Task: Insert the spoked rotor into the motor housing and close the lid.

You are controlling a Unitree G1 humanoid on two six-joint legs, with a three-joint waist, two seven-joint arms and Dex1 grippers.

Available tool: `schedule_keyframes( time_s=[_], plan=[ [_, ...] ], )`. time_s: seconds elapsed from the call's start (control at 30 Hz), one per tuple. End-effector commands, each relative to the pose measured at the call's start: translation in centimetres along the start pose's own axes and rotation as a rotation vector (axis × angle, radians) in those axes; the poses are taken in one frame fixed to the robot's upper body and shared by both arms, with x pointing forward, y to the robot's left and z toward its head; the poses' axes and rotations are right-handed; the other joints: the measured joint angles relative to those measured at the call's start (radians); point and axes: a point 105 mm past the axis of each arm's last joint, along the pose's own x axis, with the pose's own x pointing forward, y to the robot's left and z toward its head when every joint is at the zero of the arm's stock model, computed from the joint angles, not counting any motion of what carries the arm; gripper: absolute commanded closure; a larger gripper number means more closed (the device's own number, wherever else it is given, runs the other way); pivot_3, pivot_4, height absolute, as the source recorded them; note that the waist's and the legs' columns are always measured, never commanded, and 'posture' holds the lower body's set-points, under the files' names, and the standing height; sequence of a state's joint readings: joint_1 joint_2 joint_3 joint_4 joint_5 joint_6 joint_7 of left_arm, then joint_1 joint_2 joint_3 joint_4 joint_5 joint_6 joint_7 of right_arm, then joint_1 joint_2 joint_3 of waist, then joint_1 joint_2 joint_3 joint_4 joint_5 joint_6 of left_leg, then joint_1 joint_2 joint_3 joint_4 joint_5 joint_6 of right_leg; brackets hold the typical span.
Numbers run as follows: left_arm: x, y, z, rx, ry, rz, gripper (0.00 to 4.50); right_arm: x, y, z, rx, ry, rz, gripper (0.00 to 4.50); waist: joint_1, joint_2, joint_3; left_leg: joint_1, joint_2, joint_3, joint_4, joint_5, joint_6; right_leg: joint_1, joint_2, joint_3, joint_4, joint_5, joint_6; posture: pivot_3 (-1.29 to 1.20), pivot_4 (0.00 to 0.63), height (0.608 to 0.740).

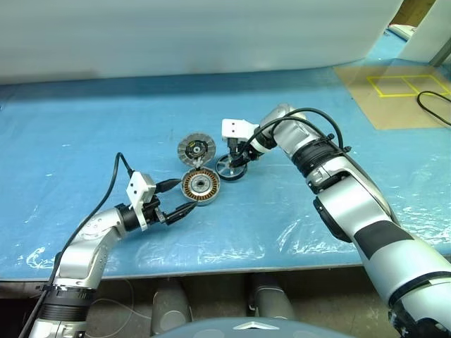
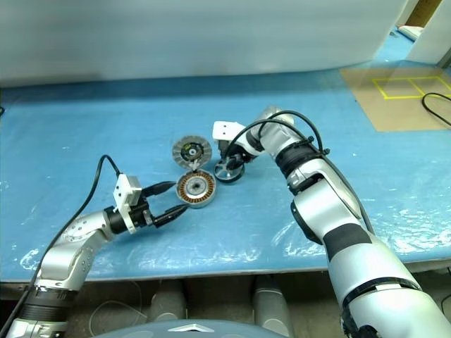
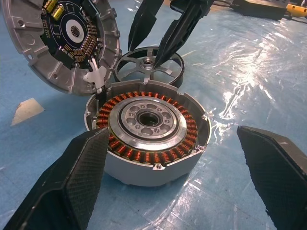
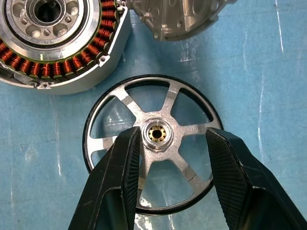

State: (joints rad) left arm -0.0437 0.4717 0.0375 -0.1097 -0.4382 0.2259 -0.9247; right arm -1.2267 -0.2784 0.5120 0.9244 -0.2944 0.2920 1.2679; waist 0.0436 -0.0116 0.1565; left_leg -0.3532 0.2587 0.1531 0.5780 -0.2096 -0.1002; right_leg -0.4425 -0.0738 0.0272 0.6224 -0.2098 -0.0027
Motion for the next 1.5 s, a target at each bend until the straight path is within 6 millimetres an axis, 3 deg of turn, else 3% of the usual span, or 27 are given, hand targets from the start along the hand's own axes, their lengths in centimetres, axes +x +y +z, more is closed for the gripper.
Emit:
schedule_keyframes(
  time_s=[0.03,1.1,1.47,1.5],
  plan=[
    [0.0,-0.1,0.5,0.028,-0.016,-0.012,0.00,-0.6,0.0,1.1,0.009,-0.053,0.005,2.27,0.000,0.000,0.000,0.000,0.000,0.000,0.000,0.000,0.000,0.000,0.000,0.000,0.000,0.000,0.000,0.00,0.150,0.740],
    [0.1,-0.1,0.4,0.028,-0.005,-0.016,0.00,0.3,0.5,-0.6,-0.027,0.021,-0.012,2.27,0.000,0.000,0.000,0.001,0.000,0.000,0.000,0.000,-0.001,0.000,0.000,0.000,0.000,0.000,0.000,0.00,0.150,0.740],
    [0.3,-0.2,0.4,0.029,-0.007,-0.016,0.00,-0.2,0.3,-0.2,-0.070,0.035,0.014,2.27,0.000,0.000,0.000,0.000,0.000,0.000,0.000,0.000,-0.001,0.000,0.000,0.000,0.000,0.000,0.000,0.00,0.150,0.740],
    [0.3,-0.2,0.4,0.029,-0.006,-0.015,0.00,-0.3,0.3,-0.1,-0.075,0.032,0.015,2.44,0.000,0.000,0.000,0.000,0.000,0.000,0.000,0.000,-0.001,0.000,0.000,0.000,0.000,0.000,0.000,0.00,0.150,0.740]
  ],
)
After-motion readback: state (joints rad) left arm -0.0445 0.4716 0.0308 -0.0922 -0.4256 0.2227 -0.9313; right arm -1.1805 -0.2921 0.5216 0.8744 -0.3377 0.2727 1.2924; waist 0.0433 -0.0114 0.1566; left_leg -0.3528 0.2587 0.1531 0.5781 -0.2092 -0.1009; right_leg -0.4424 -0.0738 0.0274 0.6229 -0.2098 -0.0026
